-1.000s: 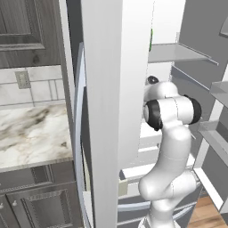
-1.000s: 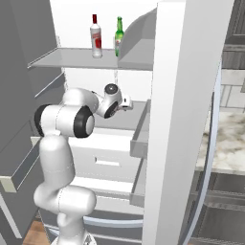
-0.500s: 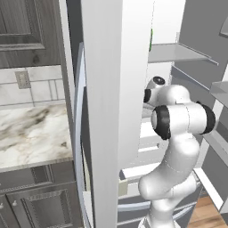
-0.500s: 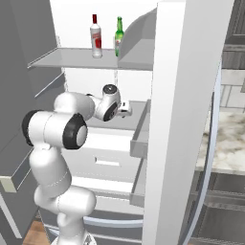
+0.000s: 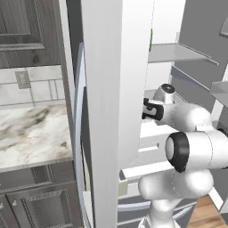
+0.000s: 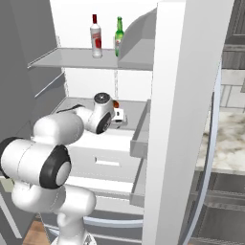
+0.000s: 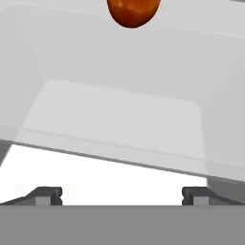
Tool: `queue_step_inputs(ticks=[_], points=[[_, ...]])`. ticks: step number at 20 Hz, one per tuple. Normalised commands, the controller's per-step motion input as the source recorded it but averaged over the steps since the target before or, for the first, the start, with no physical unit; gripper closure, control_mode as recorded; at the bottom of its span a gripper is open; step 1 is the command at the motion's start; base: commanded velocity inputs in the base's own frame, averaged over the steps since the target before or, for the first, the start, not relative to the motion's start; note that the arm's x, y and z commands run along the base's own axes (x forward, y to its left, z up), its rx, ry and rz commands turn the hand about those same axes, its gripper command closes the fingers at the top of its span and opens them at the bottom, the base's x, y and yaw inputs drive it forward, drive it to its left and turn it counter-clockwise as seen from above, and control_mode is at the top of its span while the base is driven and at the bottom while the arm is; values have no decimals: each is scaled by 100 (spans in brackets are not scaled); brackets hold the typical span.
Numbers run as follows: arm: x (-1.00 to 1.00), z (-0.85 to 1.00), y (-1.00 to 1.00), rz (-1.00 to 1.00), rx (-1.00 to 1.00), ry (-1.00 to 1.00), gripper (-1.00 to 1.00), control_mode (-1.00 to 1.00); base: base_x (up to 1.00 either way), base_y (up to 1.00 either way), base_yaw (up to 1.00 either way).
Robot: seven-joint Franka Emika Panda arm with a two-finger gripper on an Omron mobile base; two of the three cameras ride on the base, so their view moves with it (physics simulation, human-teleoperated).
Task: Place the beer and liquor on the top shelf of the fridge to keep them out of children's reach, and place the tomato on lower shelves for easy access.
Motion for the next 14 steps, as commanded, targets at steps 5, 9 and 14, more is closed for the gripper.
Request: queue_step_inputs(ticks=[5,9,14], points=[[-100,40,1,14,-5,0,-100,-100,0,0,0],[-100,51,11,14,-4,0,-100,-100,0,0,0],[-100,69,20,11,-7,1,-100,-100,0,0,0]])
